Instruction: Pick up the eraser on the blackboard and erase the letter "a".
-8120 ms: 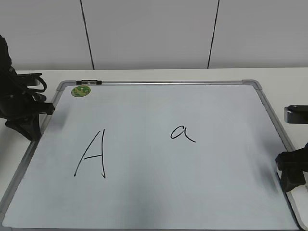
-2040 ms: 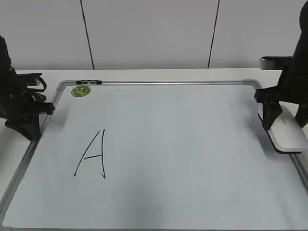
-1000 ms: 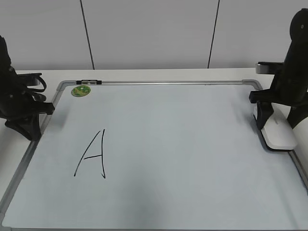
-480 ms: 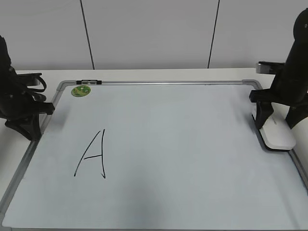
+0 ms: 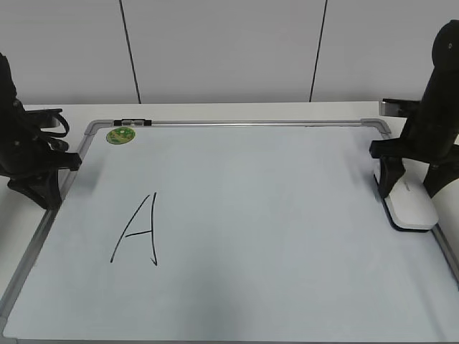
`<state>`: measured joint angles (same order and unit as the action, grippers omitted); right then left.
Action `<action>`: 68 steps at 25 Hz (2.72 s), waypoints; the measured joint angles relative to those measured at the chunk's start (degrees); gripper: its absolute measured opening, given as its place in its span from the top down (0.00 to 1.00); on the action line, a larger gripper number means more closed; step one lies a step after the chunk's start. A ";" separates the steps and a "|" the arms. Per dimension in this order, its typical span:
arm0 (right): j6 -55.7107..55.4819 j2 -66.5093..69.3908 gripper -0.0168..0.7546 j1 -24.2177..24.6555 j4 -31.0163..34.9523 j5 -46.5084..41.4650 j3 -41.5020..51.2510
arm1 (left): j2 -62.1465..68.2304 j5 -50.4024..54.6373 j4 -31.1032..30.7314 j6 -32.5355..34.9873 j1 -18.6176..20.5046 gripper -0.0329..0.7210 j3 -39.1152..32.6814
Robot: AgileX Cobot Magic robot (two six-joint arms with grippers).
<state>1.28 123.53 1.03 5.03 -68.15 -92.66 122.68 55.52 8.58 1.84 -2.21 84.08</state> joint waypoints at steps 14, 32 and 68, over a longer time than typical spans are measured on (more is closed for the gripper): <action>0.00 -0.10 0.12 0.00 -0.01 -1.05 -3.73 | -0.72 1.24 -0.27 0.00 0.00 0.62 2.95; -4.44 -17.46 0.19 0.00 0.87 -1.55 1.41 | -18.38 10.40 -5.22 0.02 0.00 0.23 2.47; -7.48 -92.72 0.22 -14.52 -3.67 12.15 60.82 | -109.33 12.89 -13.78 -3.98 -6.68 0.23 -50.71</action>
<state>-6.20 30.80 -13.49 1.35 -56.00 -31.84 13.36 68.41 -5.20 -2.14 -8.89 33.37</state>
